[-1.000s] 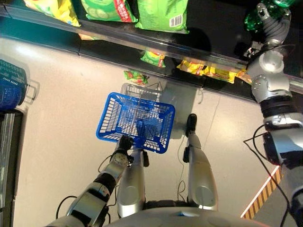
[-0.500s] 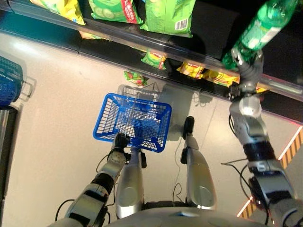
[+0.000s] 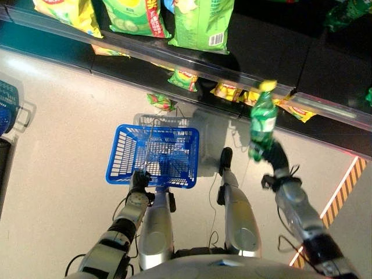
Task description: Pick up the snacks into the basket
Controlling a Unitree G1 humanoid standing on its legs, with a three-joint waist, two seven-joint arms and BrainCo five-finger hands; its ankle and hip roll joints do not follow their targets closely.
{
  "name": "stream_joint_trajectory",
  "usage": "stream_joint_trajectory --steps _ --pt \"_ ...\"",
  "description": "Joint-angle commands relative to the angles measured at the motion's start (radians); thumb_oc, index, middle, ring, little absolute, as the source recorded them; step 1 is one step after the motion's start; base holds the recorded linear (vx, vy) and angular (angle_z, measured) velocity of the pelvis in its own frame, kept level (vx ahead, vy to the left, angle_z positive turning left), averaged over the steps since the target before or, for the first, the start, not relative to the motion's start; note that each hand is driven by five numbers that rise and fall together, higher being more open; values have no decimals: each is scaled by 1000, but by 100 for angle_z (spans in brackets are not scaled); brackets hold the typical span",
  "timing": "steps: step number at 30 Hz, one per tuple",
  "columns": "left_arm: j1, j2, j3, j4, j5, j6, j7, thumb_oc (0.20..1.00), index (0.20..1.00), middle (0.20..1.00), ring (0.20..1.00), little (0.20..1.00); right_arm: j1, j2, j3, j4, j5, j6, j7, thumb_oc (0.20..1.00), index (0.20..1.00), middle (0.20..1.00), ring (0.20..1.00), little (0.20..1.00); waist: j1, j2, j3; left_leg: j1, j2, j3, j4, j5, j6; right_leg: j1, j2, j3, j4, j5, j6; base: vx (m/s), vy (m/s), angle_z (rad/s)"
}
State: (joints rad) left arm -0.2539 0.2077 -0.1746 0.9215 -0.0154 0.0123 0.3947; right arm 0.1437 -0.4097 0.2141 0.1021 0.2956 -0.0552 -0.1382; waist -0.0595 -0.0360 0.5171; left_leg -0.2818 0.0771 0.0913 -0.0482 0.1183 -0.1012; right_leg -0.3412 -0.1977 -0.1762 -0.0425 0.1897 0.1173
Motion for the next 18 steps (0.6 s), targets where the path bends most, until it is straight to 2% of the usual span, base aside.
stream_joint_trajectory --steps 1,5,6,7,9,10,14,15,18 --pt "57 62 39 -73 -15 -53 38 200 200 200 200 200 -65 -30 -10 -95 -9 -81 68 200 200 200 200 200 6 -29 0 -21 -49 -2 1 9 10 5 -7 -9 96 -54 67 0 0 0" --pt "90 94 38 -258 -31 -101 48 200 200 200 200 200 -125 -10 66 13 -27 -53 80 200 200 200 200 200 27 -22 3 -20 -51 -11 5 6 11 8 -9 -14 100 -58 67 0 0 0" --pt "89 95 38 -259 -31 -101 48 200 200 200 200 200 -127 -9 66 13 -27 -54 80 200 200 200 200 200 26 -22 3 -23 -52 -11 5 9 11 6 -10 -15 99 -55 67 0 0 0" --pt "113 102 36 -367 -49 -133 41 200 200 200 200 200 -169 -5 100 64 -60 -43 88 200 200 200 200 200 40 -16 3 -23 -52 -16 3 7 10 10 -14 -24 99 -58 68 0 0 0" --pt "126 106 36 -421 -52 -140 35 200 200 200 200 200 -192 3 107 88 -80 -38 78 200 200 200 200 200 46 -12 3 -29 -54 -19 4 9 11 9 -16 -28 97 -55 69 -6 -6 13" --pt "136 106 33 -491 -99 -164 18 200 200 200 200 200 -275 29 131 178 -115 -25 43 200 200 200 200 200 62 -1 3 -31 -54 -25 5 7 12 9 -19 -34 100 -57 69 -4 5 20" --pt "149 114 31 -591 -143 -186 -9 200 200 200 200 200 -364 40 170 215 -188 -13 33 200 200 200 200 200 78 12 3 -45 -57 -35 9 11 13 1 -25 -43 101 -54 69 -4 13 11" --pt "153 123 10 -654 -161 -194 -39 200 200 200 200 200 -439 58 207 245 -203 -6 38 200 200 200 200 200 95 23 3 -48 -59 -43 9 8 12 3 -29 -51 103 -58 70 -8 3 13" --pt "138 119 -24 -704 -196 -196 -63 200 200 200 200 200 -562 101 264 308 -209 4 33 200 200 200 200 200 118 34 3 -64 -61 -51 12 11 14 -6 -35 -61 102 -54 69 -16 10 10"
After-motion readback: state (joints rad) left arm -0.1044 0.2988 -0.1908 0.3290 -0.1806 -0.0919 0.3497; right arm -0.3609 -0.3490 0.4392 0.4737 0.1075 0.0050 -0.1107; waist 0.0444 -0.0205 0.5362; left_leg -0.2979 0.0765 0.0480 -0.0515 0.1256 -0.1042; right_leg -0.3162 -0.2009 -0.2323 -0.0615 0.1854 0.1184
